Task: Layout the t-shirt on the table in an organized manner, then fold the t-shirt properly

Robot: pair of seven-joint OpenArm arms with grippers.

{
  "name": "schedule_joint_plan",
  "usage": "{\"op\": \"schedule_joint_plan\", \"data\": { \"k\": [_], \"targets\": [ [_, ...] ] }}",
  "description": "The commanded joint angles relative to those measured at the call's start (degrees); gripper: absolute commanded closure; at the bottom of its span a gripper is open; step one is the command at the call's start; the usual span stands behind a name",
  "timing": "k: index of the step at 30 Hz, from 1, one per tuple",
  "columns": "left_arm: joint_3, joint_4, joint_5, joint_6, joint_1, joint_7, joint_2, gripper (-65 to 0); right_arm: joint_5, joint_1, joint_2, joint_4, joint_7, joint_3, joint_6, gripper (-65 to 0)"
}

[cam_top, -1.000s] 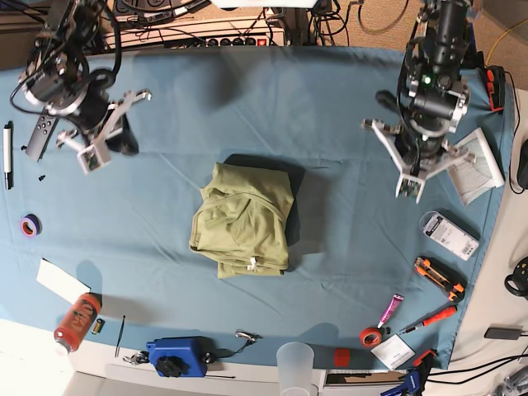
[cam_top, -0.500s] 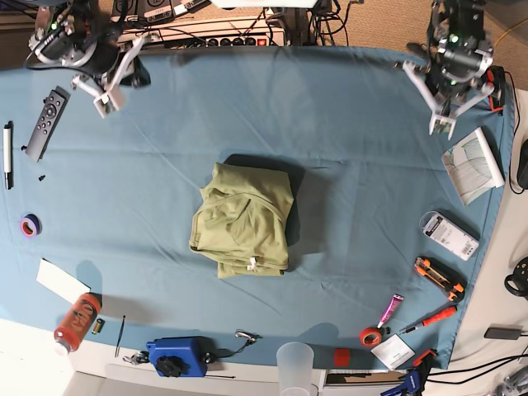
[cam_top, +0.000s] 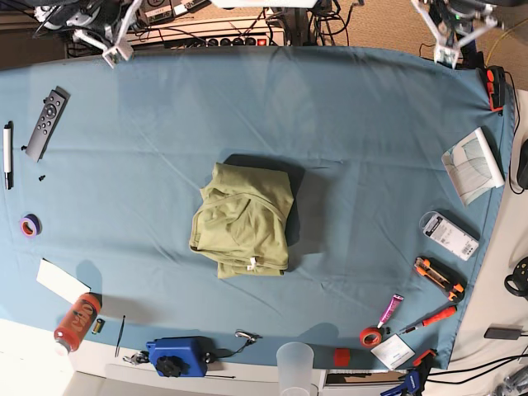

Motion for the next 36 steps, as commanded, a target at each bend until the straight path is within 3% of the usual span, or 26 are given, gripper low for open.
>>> {"op": "schedule_joint_plan", "data": {
  "k": [1,8,14,22,25,28,31,36],
  "targets": [
    [-0.2,0.9,0.4,0.1,1.7,-0.4,-0.4,0.0,0.2,-1.2,0.6,1.0,0.3,0.3,0.3,0.0],
    [-0.2,-2.3,0.4,0.1,6.7,-0.4,-0.2,0.0,-2.9,-5.6,0.6,-0.6,0.6,0.2,0.0,0.0],
    [-0.1,-11.6,-3.5,-0.3,6.9,-4.5,0.2,0.0,-4.0,-4.5,0.7,-14.2,4.0,0.2,0.5,0.0],
    [-0.1,-28.7,-5.7,-3.3,2.5,-7.9,0.2,0.0,-6.1,1.7,0.7,-31.1,4.4,0.2,1.2,0.0],
    [-0.1,-36.7,-6.1,-7.3,-0.1,-10.1,0.2,0.0,-9.3,3.7,1.2,-35.7,6.5,-0.4,1.2,0.0],
    [-0.1,-45.2,-6.6,-10.0,-3.5,-13.4,0.2,0.0,-12.3,5.2,2.8,-39.9,10.0,-3.6,1.2,0.0],
    [-0.2,-54.2,-7.3,-12.3,-7.8,-20.3,0.8,0.0,-17.4,6.9,5.0,-43.8,15.1,-9.4,1.2,0.0],
    [-0.2,-70.0,-7.3,-17.3,-16.6,-29.8,2.3,0.0,-28.8,12.3,6.8,-51.6,30.1,-19.3,-0.1,0.0]
  ]
}}
